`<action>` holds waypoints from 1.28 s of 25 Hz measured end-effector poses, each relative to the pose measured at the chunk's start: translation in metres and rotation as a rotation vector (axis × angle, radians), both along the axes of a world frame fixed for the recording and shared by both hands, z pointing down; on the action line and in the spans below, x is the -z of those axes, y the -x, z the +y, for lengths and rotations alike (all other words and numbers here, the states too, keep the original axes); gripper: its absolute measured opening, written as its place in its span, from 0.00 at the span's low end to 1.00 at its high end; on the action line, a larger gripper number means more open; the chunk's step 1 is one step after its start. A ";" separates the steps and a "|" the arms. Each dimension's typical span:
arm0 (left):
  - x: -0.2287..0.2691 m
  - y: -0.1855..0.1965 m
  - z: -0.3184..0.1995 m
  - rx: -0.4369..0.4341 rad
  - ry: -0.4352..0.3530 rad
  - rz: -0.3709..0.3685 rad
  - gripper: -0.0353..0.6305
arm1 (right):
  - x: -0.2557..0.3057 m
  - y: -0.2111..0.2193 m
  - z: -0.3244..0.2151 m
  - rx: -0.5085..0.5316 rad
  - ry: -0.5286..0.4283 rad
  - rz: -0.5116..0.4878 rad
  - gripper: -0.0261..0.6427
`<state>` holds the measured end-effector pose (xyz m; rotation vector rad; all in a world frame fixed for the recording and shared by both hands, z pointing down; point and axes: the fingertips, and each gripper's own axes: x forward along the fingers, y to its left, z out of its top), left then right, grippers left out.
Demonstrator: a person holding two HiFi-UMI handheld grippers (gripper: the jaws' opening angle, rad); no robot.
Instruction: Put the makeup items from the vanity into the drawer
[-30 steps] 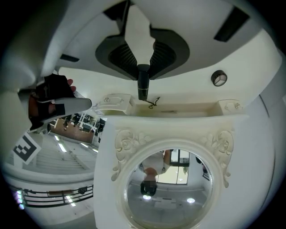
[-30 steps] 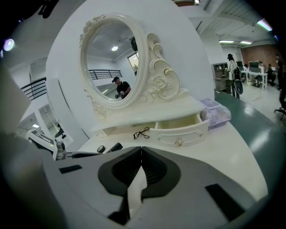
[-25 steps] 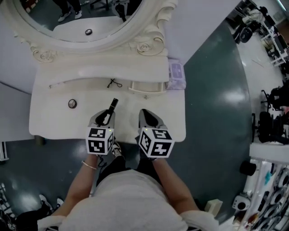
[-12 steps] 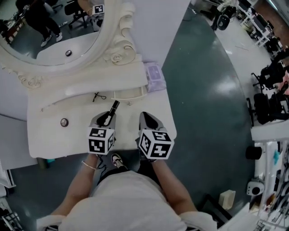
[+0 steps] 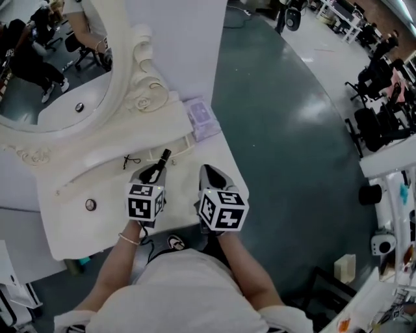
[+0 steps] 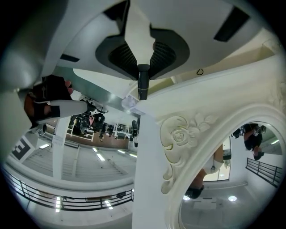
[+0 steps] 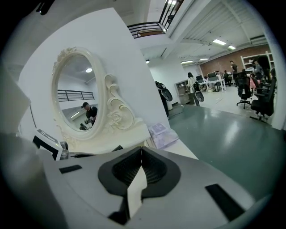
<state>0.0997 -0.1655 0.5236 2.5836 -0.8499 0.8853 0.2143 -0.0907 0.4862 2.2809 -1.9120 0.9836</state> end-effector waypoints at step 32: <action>-0.020 -0.025 -0.046 -0.042 0.092 -0.077 0.19 | -0.018 -0.030 -0.012 -0.086 0.065 -0.041 0.07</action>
